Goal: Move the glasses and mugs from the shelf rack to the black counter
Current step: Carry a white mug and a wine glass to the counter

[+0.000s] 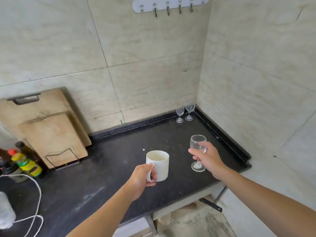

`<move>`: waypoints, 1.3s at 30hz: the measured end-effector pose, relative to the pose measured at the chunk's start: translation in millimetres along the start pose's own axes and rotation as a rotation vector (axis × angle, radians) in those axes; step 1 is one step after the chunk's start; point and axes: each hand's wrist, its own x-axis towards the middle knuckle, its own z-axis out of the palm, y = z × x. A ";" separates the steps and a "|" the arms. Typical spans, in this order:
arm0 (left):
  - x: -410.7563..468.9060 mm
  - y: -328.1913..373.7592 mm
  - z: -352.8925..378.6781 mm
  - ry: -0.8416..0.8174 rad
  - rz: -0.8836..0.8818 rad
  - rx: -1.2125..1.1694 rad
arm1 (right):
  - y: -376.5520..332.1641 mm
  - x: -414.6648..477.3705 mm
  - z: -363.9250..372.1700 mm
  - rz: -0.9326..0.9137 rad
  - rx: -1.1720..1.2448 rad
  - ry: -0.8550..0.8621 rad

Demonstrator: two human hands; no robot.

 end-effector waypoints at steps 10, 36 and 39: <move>195.4 60.7 -20.9 0.046 -0.075 0.002 | -8.2 170.2 15.9 0.065 -0.119 0.063; 484.5 77.0 43.7 0.334 -0.199 -0.078 | 58.5 434.9 36.8 0.011 -0.267 -0.050; 493.0 69.9 37.5 0.369 -0.205 -0.021 | 63.5 440.2 36.2 -0.013 -0.278 -0.070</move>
